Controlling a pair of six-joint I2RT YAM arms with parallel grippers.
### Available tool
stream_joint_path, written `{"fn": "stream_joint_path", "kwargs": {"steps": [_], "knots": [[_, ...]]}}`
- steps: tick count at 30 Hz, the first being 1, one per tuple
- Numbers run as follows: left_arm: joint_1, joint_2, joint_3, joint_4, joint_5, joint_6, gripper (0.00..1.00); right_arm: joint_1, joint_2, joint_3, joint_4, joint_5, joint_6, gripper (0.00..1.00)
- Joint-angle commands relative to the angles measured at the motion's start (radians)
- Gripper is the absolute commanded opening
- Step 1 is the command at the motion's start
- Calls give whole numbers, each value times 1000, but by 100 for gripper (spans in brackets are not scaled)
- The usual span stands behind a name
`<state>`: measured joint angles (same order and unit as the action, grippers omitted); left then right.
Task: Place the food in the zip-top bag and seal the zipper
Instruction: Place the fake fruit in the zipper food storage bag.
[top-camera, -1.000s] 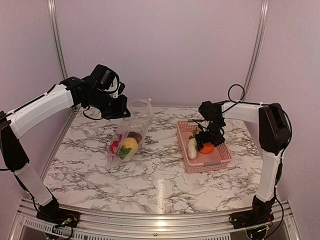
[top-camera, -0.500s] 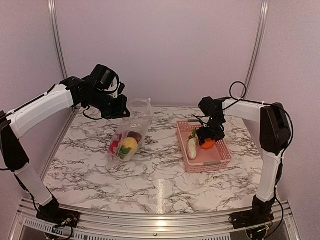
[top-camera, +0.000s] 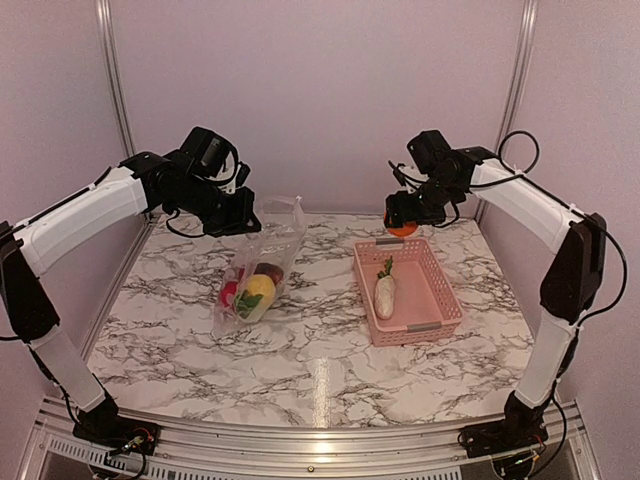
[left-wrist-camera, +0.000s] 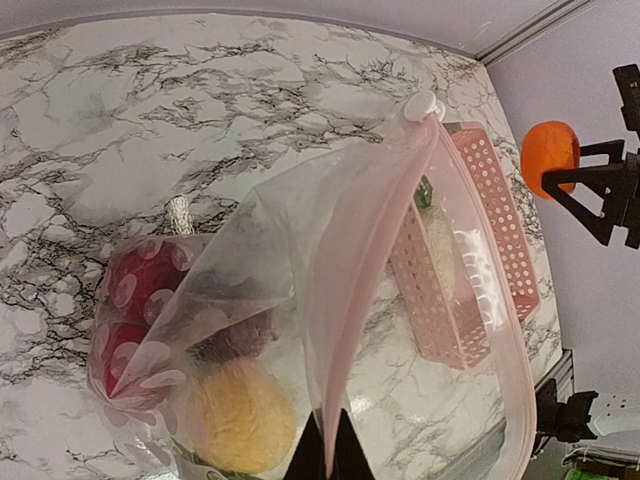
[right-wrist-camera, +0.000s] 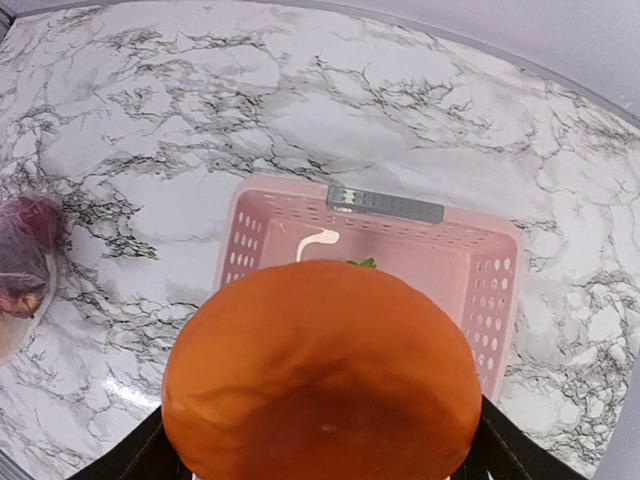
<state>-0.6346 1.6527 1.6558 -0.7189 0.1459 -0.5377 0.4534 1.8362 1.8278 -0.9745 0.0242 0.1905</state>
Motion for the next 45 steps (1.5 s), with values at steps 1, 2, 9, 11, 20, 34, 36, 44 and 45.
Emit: {"fn": "stream_joint_path", "kwargs": {"steps": [1,2,9,11,20,34,36,44,45], "knots": [[6,16,26,-6,11,9,0,74,0,110,10,-73,23,70],[6,16,25,-8,13,7,0,88,2,133,15,-84,28,70],[7,16,22,-7,32,1,0,167,-9,185,117,-188,86,67],[7,17,21,-7,41,4,0,192,-9,199,142,-204,93,67],[8,16,14,-6,60,-4,0,299,-59,124,404,-346,144,65],[15,-12,9,-6,57,-8,0,370,103,260,294,-455,98,67],[16,-17,8,-5,54,-8,0,371,111,265,270,-458,89,71],[21,-24,7,-6,52,-13,0,371,113,307,206,-426,61,84],[21,-24,7,-5,52,-14,0,371,107,310,202,-407,57,85]]}}
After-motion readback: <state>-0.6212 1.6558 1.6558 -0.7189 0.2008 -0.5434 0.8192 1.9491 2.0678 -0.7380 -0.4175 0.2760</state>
